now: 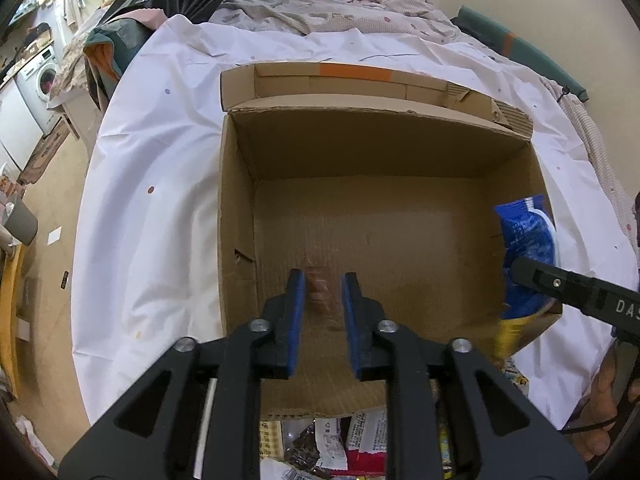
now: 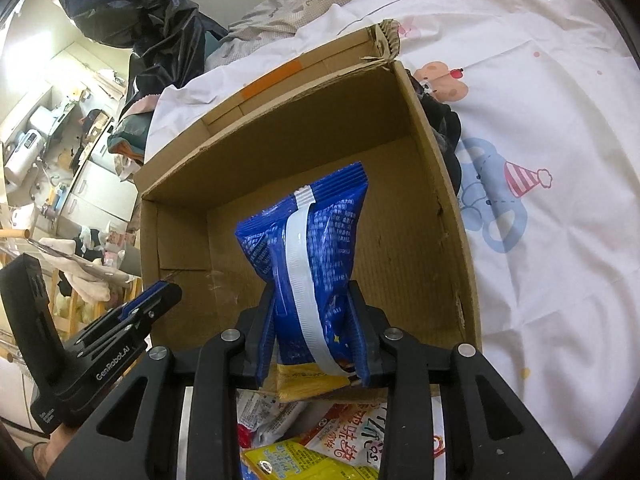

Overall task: Organize snacks
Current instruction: 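Lower both snacks into the box and open both grippers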

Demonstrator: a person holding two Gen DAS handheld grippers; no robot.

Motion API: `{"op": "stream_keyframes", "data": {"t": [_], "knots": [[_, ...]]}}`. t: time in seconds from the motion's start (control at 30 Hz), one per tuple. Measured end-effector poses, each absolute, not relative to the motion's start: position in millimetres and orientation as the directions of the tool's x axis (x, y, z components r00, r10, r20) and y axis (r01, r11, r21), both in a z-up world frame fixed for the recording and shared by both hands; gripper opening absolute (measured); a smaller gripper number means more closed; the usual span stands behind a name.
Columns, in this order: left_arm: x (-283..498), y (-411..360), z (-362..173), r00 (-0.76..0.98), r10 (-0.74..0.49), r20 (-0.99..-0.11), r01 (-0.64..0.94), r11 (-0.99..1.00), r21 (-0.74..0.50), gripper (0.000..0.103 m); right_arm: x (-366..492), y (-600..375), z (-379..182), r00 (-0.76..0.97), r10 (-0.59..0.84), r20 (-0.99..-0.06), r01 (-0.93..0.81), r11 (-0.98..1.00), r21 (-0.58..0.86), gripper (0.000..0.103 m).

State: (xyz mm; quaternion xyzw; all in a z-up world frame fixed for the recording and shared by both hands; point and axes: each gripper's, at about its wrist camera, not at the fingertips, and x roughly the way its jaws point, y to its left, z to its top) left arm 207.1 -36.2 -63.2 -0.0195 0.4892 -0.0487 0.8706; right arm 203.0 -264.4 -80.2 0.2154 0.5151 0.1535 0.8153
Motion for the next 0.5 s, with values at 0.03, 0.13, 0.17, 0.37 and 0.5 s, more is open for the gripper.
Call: {"op": "stream_keyframes", "data": {"t": [0.03,0.13,0.17,0.37,0.5], "knots": [[206.2,-36.5,-62.1,0.521,-0.106,-0.847,0.067,0.994,-0.084,0.042,201.8,-265.0,-80.0,0.428,0.469,-0.773,-0.025,0.861,0.509,0.045],[201.5,-37.8,-55.8,0.553,-0.096,-0.828,0.066,0.995,-0.072,0.072,199.8,-268.2,-75.7,0.460,0.463,-0.757,-0.019,0.858,0.514,0.066],[200.4,-38.3,-54.3,0.559,-0.097,-0.824,0.068,0.995,-0.071,0.080,199.5,-268.9,-73.7,0.468,0.463,-0.753,-0.021,0.857,0.514,0.072],[197.8,-40.1,-49.3,0.580,-0.095,-0.809,0.073,0.995,-0.064,0.083,199.5,-268.0,-71.3,0.476,0.467,-0.745,-0.032,0.856,0.516,0.079],[195.9,-37.6,-46.1,0.596,-0.092,-0.797,0.063,0.996,-0.068,0.083,199.1,-266.4,-69.1,0.494,0.442,-0.749,-0.035,0.871,0.491,0.083]]}}
